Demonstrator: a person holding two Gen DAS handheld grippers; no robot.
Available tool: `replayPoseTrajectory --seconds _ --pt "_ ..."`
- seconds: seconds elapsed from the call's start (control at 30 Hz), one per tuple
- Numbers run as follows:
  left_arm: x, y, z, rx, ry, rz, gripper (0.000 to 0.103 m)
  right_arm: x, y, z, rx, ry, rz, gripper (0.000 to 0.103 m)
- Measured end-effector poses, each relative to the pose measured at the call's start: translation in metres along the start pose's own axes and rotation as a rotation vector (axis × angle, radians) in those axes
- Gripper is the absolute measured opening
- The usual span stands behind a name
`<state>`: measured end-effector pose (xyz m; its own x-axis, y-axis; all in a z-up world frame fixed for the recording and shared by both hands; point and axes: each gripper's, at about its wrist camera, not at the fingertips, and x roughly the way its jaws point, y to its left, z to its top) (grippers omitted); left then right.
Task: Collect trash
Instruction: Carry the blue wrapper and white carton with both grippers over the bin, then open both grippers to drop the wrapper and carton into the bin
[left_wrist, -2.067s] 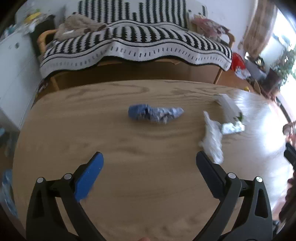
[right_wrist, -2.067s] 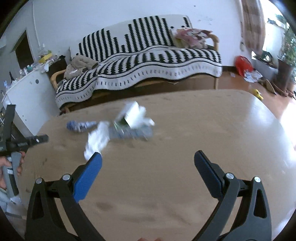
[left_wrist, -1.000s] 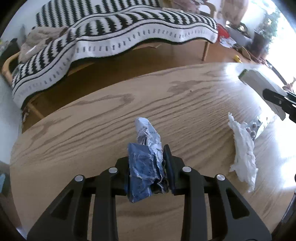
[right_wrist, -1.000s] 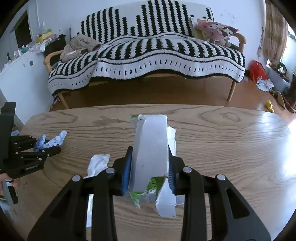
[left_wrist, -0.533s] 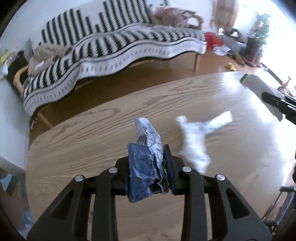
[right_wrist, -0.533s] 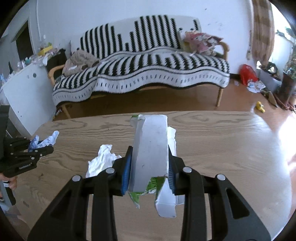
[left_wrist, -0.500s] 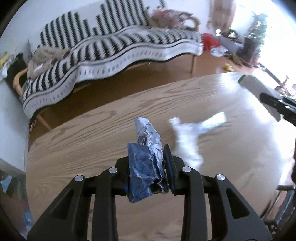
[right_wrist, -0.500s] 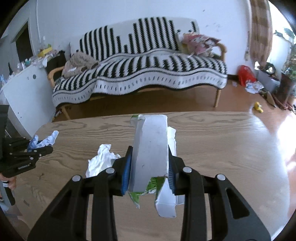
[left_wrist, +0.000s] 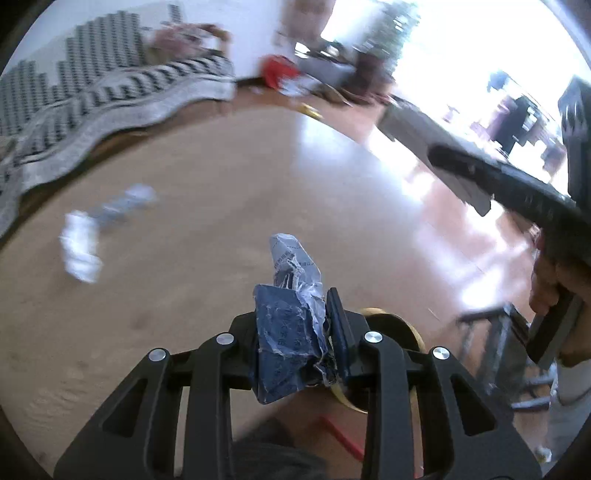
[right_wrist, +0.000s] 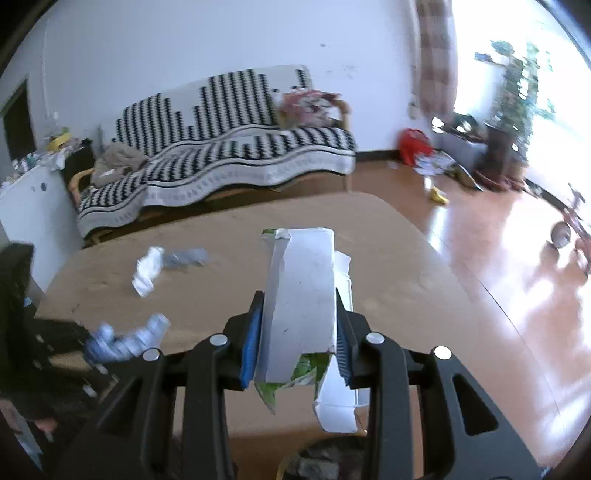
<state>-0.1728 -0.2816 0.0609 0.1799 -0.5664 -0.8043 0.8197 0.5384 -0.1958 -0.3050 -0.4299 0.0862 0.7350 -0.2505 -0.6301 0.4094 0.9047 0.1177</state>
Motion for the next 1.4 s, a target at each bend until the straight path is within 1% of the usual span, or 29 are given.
replayPoseTrajectory --seconds 0.07,0.13,0.17,0.2,0.23,0.27,0.33,0.37,0.43,0.47,0.53,0.57,0.63,0.67,0.73,0.83,0.97,1.23,1.3,1.33,1.37,1.4 --pt "0.018 -0.034 -0.014 0.015 0.022 -0.05 0.03 -0.012 -0.022 -0.028 0.03 0.022 -0.02 0.034" --pt "0.04 -0.061 -0.028 0.008 0.049 -0.097 0.03 -0.018 -0.048 -0.067 0.092 0.07 -0.03 0.034" --pt "0.052 -0.074 -0.037 0.004 0.067 -0.117 0.03 -0.018 -0.055 -0.081 0.115 0.089 -0.034 0.034" --pt "0.06 -0.083 -0.043 0.002 0.079 -0.124 0.03 -0.016 -0.07 -0.105 0.167 0.123 -0.037 0.034" --pt "0.075 -0.095 -0.055 -0.006 0.101 -0.134 0.03 -0.014 -0.078 -0.118 0.198 0.142 -0.036 0.034" --pt "0.083 -0.1 -0.064 -0.016 0.113 -0.138 0.03 -0.011 -0.087 -0.133 0.231 0.166 -0.037 0.034" --pt "0.11 -0.112 -0.089 -0.047 0.149 -0.148 0.03 0.001 -0.1 -0.169 0.283 0.234 -0.045 0.034" --pt "0.123 -0.114 -0.099 -0.062 0.17 -0.154 0.03 0.012 -0.107 -0.192 0.323 0.287 -0.036 0.034" --pt "0.152 -0.124 -0.126 -0.085 0.221 -0.173 0.03 0.031 -0.116 -0.222 0.385 0.367 -0.028 0.034" --pt "0.165 -0.128 -0.138 -0.082 0.244 -0.173 0.03 0.041 -0.121 -0.241 0.42 0.414 -0.028 0.034" --pt "0.19 -0.133 -0.154 -0.04 0.314 -0.149 0.03 0.052 -0.123 -0.262 0.456 0.461 -0.026 0.034" --pt "0.193 -0.136 -0.153 -0.024 0.318 -0.147 0.03 0.054 -0.123 -0.266 0.459 0.47 -0.028 0.034" --pt "0.19 -0.146 -0.146 0.041 0.276 -0.145 0.03 0.058 -0.124 -0.274 0.459 0.485 -0.028 0.034" --pt "0.189 -0.147 -0.148 0.059 0.27 -0.144 0.03 0.059 -0.124 -0.274 0.458 0.486 -0.029 0.034" --pt "0.191 -0.148 -0.151 0.066 0.282 -0.145 0.03 0.058 -0.126 -0.271 0.451 0.48 -0.04 0.034" --pt "0.19 -0.131 -0.148 0.026 0.289 -0.147 0.03 0.061 -0.123 -0.261 0.452 0.471 -0.049 0.034" --pt "0.193 -0.123 -0.142 -0.02 0.286 -0.153 0.03 0.071 -0.125 -0.254 0.458 0.478 -0.05 0.034" --pt "0.192 -0.125 -0.142 -0.017 0.284 -0.154 0.03 0.076 -0.124 -0.255 0.456 0.486 -0.037 0.034" --pt "0.191 -0.124 -0.142 -0.018 0.282 -0.152 0.031 0.077 -0.125 -0.254 0.455 0.487 -0.033 0.034" --pt "0.191 -0.124 -0.142 -0.022 0.278 -0.149 0.035 0.077 -0.125 -0.254 0.46 0.486 -0.024 0.037" --pt "0.191 -0.125 -0.141 -0.025 0.274 -0.141 0.039 0.078 -0.127 -0.252 0.469 0.479 -0.014 0.038" --pt "0.19 -0.124 -0.141 -0.034 0.268 -0.129 0.061 0.076 -0.127 -0.251 0.485 0.464 -0.009 0.05"
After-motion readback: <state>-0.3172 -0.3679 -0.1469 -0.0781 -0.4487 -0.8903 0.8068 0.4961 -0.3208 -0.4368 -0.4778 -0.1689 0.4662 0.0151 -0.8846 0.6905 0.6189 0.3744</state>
